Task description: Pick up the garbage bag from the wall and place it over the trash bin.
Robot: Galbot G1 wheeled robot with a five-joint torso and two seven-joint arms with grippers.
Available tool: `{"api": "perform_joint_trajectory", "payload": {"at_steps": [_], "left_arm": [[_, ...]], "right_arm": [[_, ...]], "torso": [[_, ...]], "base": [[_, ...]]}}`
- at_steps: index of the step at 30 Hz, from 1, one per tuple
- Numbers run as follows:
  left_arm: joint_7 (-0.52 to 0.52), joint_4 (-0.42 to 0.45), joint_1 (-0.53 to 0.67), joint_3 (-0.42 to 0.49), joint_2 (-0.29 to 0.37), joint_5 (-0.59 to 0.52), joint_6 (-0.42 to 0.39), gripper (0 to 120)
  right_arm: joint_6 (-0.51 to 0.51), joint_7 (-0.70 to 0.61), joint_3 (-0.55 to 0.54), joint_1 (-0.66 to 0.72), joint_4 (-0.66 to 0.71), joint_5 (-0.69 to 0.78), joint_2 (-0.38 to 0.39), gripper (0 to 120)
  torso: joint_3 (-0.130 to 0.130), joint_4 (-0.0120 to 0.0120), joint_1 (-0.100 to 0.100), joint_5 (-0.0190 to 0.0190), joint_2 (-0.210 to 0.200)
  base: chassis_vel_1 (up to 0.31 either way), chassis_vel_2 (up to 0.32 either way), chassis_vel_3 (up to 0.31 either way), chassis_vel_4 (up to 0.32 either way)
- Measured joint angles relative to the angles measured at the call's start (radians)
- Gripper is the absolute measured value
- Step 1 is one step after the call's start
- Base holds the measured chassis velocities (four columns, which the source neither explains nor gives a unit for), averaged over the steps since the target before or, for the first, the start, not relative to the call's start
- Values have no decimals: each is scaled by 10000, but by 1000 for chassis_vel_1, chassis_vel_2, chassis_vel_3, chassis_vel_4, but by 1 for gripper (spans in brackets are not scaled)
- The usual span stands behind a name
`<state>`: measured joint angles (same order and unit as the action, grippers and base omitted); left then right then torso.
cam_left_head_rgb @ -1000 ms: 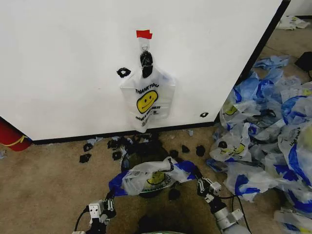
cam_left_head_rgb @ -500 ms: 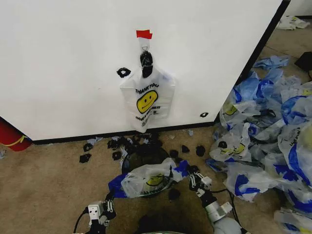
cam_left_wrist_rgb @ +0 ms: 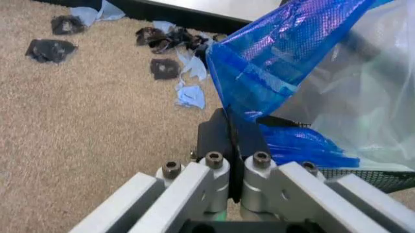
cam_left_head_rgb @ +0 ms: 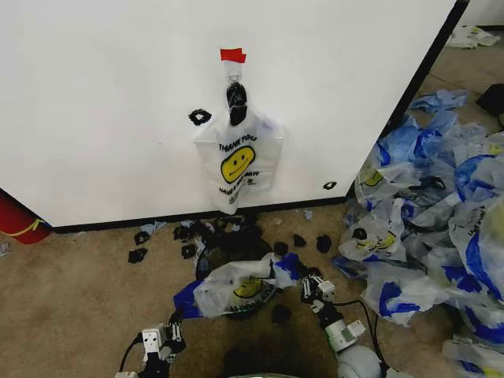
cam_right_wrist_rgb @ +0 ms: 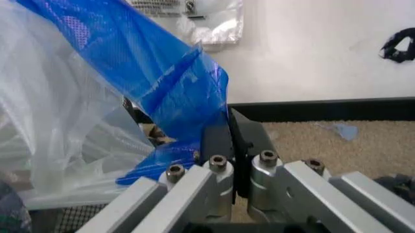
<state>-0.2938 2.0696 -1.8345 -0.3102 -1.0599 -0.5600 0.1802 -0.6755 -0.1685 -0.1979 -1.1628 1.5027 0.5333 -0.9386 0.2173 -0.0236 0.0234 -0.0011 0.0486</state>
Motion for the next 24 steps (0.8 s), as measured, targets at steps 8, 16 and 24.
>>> {"api": "perform_joint_trajectory", "payload": {"at_steps": [8, 16, 24], "left_arm": [[-48, -57, 107, -45, 41, -46, -53, 0], [-97, 12, 64, -100, 33, 125, 23, 13], [-85, -135, 205, -185, 49, 307, 165, 43]], "right_arm": [[29, -18, 22, 5, 65, -1, 34, 0], [-1, 17, 107, -282, 402, 4, 151, 13], [-18, 80, 203, -512, 571, 4, 243, 43]], "torso": [[0, 0, 0, 1, 0], [0, 1, 0, 1, 0], [0, 0, 0, 1, 0]], "base": [[0, 0, 0, 0], [0, 0, 0, 0], [0, 0, 0, 0]]}}
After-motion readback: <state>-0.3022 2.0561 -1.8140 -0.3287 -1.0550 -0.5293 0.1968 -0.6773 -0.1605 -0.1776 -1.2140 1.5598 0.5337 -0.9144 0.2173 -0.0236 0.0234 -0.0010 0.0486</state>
